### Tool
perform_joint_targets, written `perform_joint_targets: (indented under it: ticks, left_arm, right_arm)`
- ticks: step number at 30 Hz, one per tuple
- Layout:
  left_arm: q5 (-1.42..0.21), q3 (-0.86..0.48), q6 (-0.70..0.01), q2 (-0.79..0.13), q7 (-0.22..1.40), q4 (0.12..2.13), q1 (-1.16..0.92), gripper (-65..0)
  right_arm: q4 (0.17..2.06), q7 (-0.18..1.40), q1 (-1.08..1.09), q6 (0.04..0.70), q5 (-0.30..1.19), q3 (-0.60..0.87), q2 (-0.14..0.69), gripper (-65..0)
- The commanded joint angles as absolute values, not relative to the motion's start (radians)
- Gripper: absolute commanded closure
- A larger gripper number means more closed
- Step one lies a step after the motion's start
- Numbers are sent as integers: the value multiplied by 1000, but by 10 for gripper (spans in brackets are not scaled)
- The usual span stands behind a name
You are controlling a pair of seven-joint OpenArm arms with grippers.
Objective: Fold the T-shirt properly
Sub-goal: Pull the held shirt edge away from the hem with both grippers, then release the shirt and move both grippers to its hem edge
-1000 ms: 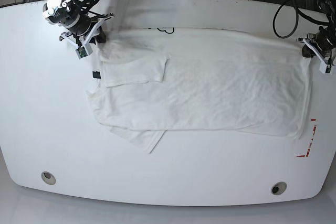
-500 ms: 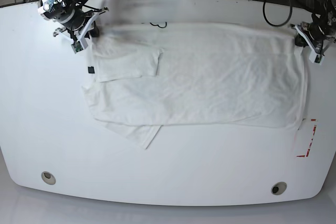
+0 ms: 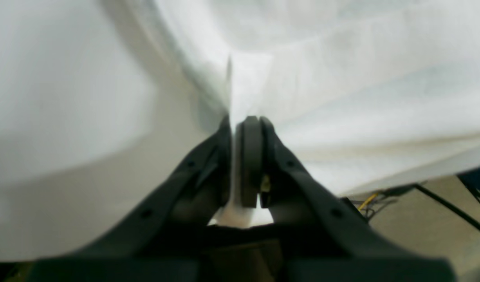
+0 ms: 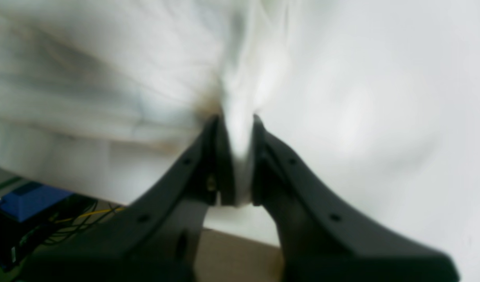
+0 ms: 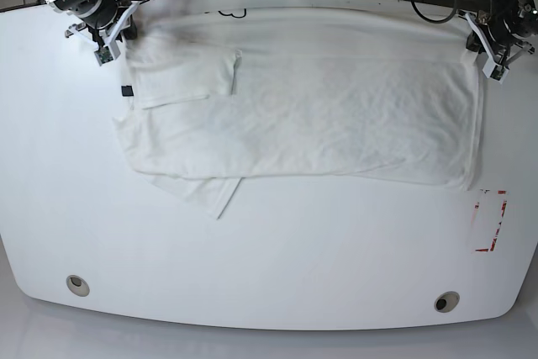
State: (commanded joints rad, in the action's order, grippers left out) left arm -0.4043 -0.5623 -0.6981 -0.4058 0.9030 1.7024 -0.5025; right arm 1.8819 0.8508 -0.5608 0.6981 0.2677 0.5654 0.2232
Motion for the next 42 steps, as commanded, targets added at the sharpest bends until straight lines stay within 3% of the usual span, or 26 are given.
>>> perform_joint_targets:
  ticks: [9, 14, 17, 20, 24, 26, 42]
  left_arm:
    - [-400, -562, -698, -406, 903, 1716, -529, -8]
    - [-400, -561, -698, -406, 903, 1716, -529, -133]
    - [-400, -562, -698, -406, 903, 1719, -529, -258]
    - [-404, -562, -698, -406, 903, 1721, -526, -351]
    - [-407, -564, -698, -406, 903, 1721, -521, -372]
    - [-407, -564, -698, -406, 903, 1730, -513, -372]
    - [-453, -564, -698, -406, 1007, 1876, -344, -372]
  right_arm:
    - [1883, 851, -582, 698, 268, 587, 222, -41]
    - [1883, 851, -590, 698, 268, 587, 217, -60]
    - [1883, 851, -590, 698, 272, 585, 216, -176]
    - [1893, 851, -587, 698, 274, 585, 214, -336]
    - [1933, 851, -584, 698, 275, 585, 213, -509]
    - [1956, 851, -581, 698, 275, 584, 213, -561]
    - [1998, 894, -401, 698, 269, 582, 213, -575]
